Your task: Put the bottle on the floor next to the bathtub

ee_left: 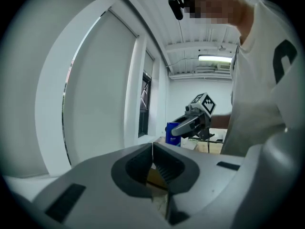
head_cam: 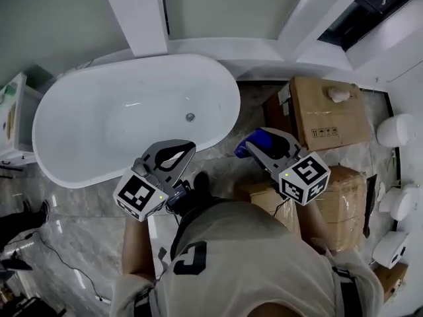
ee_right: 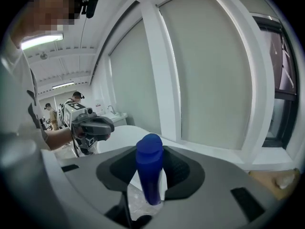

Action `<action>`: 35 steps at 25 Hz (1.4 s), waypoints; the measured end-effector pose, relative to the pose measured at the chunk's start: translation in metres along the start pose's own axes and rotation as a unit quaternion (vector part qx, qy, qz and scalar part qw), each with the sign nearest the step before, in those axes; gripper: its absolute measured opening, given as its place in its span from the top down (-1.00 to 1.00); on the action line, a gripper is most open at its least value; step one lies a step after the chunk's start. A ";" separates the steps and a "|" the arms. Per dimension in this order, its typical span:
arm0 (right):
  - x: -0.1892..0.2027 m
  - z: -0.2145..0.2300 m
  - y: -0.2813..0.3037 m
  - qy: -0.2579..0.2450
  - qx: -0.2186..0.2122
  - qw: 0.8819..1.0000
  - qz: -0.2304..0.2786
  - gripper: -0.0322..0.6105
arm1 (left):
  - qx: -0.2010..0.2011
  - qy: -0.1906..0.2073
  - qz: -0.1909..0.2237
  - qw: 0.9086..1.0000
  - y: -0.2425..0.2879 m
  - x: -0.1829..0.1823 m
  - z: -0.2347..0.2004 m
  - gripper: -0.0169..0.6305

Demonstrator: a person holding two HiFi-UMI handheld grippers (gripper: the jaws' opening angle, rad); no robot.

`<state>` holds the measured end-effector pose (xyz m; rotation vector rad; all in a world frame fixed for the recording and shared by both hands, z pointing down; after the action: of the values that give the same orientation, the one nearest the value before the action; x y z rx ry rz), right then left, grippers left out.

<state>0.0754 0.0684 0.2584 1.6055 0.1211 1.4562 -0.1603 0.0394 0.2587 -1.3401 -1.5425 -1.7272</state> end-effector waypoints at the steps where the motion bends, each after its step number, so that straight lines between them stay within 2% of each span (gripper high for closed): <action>1: -0.007 0.003 0.006 -0.005 0.002 1.000 -0.001 0.40 | 0.008 0.001 0.005 1.000 0.003 -0.003 -0.007 0.77; 5: -0.033 0.013 0.021 -0.017 0.014 1.000 -0.004 0.40 | 0.011 0.016 0.003 1.000 0.009 -0.009 -0.032 0.77; 10: -0.050 0.034 0.032 0.000 0.013 1.000 -0.014 0.40 | 0.001 0.018 0.042 0.999 0.017 -0.028 -0.052 0.77; 13: -0.059 0.055 0.039 0.011 0.010 1.000 -0.018 0.40 | -0.022 0.046 0.037 0.998 0.030 -0.041 -0.061 0.77; 15: -0.064 0.067 0.042 0.006 0.011 1.000 -0.020 0.40 | -0.024 0.059 0.036 0.997 0.038 -0.048 -0.066 0.77; 18: -0.071 0.086 0.045 -0.008 0.016 1.000 -0.020 0.40 | -0.029 0.039 0.040 0.998 0.049 -0.055 -0.079 0.77; 22: -0.075 0.128 0.047 -0.014 0.011 1.000 -0.014 0.40 | -0.070 0.002 0.019 0.997 0.085 -0.067 -0.104 0.77; 25: -0.071 0.171 0.055 0.001 0.019 1.000 -0.008 0.40 | -0.097 -0.007 0.012 0.995 0.116 -0.087 -0.120 0.77; 28: -0.069 0.217 0.063 0.020 0.027 0.999 -0.007 0.40 | -0.093 -0.017 0.013 0.995 0.147 -0.107 -0.133 0.77; 33: -0.069 0.280 0.084 0.044 -0.014 0.999 -0.012 0.40 | -0.106 -0.027 -0.034 0.993 0.201 -0.124 -0.150 0.77; 35: -0.066 0.302 0.096 0.049 -0.013 0.999 -0.018 0.40 | -0.110 -0.035 -0.042 0.992 0.221 -0.126 -0.158 0.77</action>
<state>0.2579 -0.1926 0.3163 1.5039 0.1850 1.5030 0.0216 -0.1984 0.2715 -1.4746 -1.5019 -1.9689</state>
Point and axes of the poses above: the fingertips, and each gripper's own axes: y forward along the fingers, z to its right, x out of its underside, the point moved 7 cm from there along -y, backward along the fingers, and after that the axes turned 15 degrees about -z, right-handed, at the moved point
